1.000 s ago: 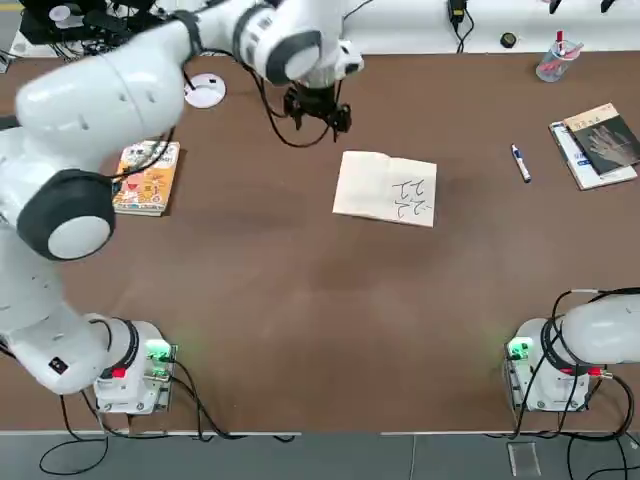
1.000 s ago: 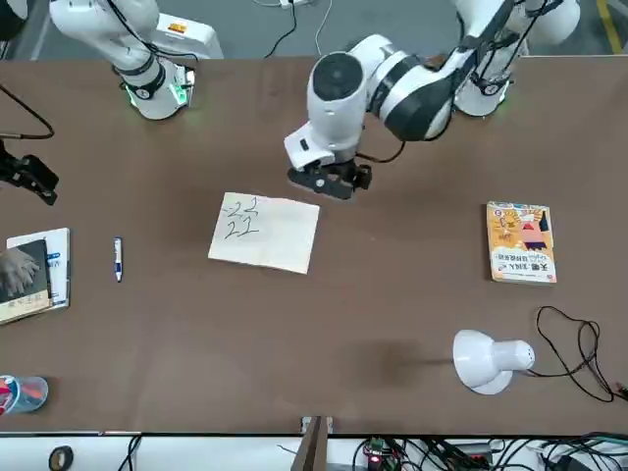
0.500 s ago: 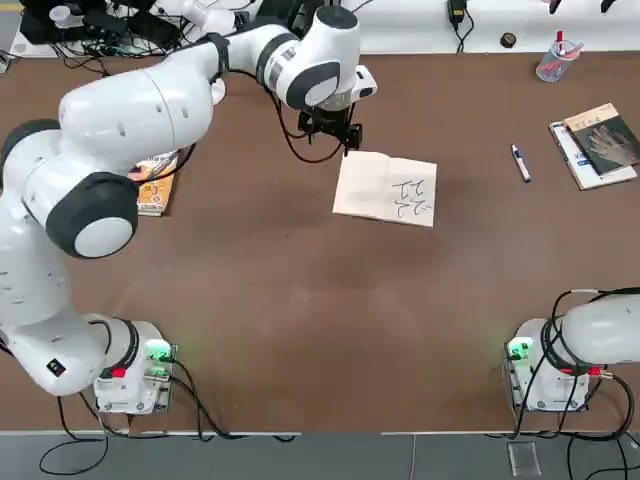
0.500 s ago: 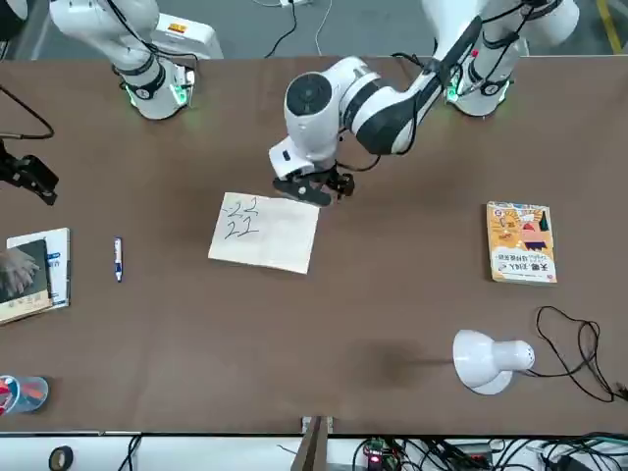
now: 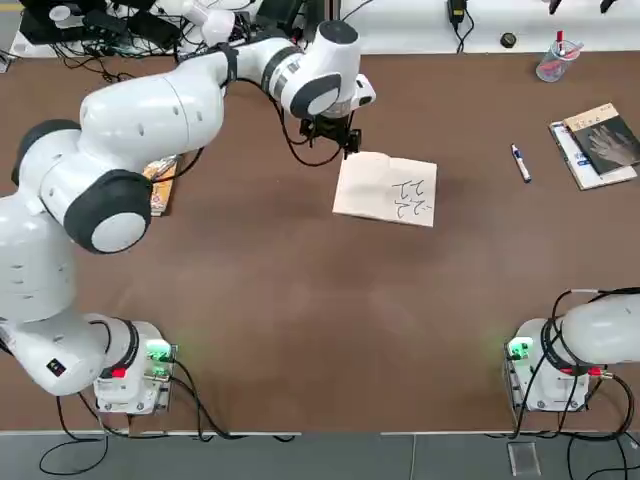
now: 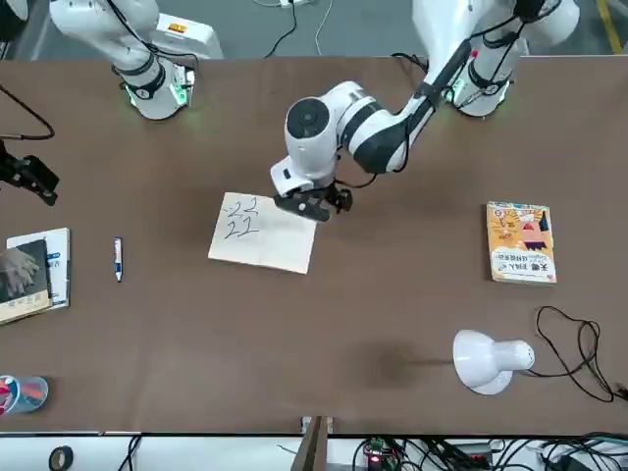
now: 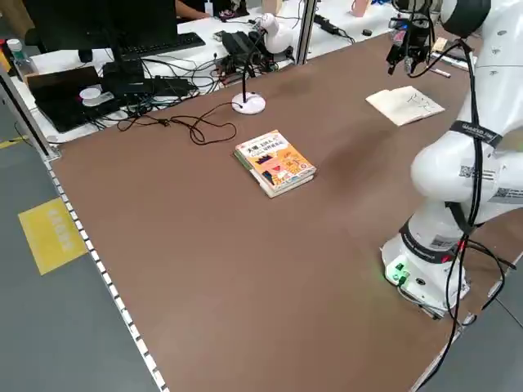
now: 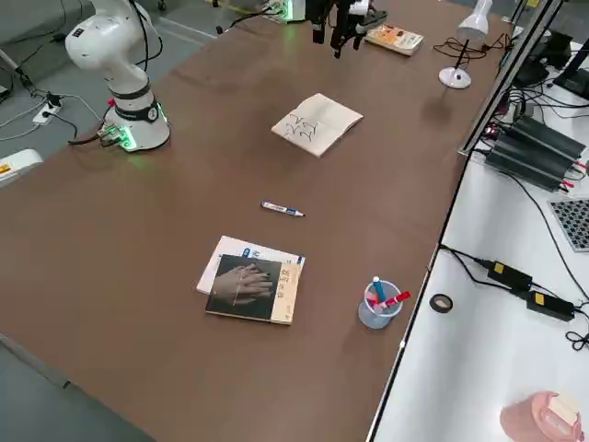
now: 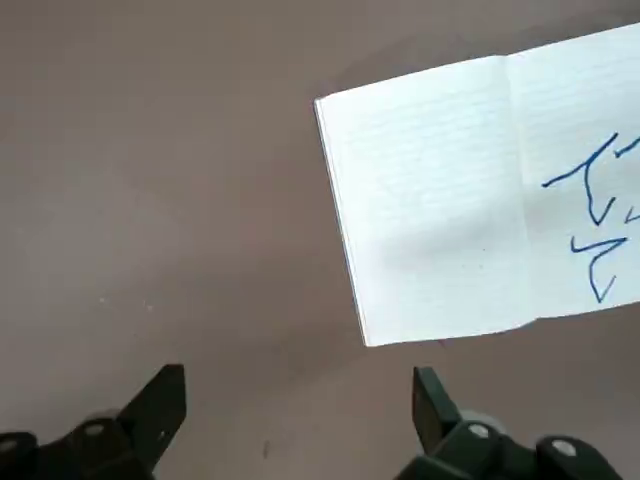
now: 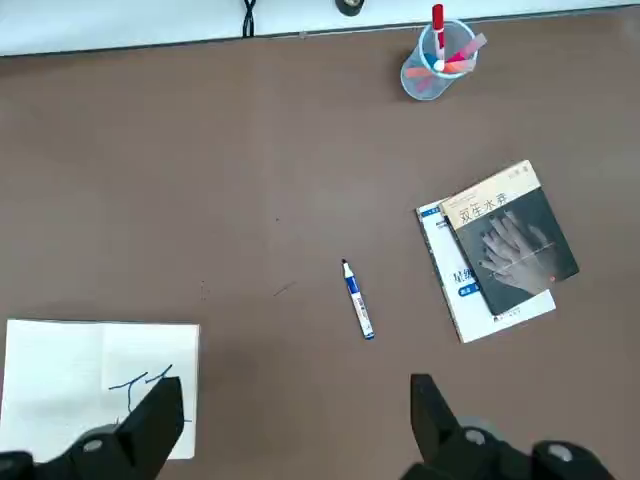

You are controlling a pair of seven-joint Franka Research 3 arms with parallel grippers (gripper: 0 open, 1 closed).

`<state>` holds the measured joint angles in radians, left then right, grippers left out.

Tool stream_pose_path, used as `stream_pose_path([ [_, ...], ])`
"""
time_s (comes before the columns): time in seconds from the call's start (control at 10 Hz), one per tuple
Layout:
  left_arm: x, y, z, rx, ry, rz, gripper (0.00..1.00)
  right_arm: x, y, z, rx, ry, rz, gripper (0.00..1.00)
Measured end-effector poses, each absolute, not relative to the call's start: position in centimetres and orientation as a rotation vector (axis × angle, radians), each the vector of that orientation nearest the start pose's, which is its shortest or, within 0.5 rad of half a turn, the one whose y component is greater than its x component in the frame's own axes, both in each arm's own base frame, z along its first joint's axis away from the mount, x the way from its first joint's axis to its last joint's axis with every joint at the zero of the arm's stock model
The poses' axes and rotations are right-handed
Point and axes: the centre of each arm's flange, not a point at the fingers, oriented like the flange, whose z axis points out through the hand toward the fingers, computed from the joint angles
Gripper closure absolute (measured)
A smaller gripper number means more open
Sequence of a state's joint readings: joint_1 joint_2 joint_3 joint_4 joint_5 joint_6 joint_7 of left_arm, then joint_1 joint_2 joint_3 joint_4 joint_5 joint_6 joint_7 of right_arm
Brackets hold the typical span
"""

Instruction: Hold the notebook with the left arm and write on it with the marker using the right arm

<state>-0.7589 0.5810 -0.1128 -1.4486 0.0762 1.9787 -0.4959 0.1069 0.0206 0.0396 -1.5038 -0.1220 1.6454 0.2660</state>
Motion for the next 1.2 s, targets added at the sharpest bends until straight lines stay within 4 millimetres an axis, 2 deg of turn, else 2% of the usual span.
stream_pose_path([
  [0.9, 47.7, -54.4, 27.6, -3.099, 0.619, -0.015, 0.0, 56.5, 7.1, 65.1, -3.222, 0.19, -0.228, 0.0],
  [1.2, 47.8, -54.3, 26.2, -3.094, 0.616, 0.001, 0.0, 56.6, 7.1, 65.0, -3.222, 0.19, -0.224, 0.0],
])
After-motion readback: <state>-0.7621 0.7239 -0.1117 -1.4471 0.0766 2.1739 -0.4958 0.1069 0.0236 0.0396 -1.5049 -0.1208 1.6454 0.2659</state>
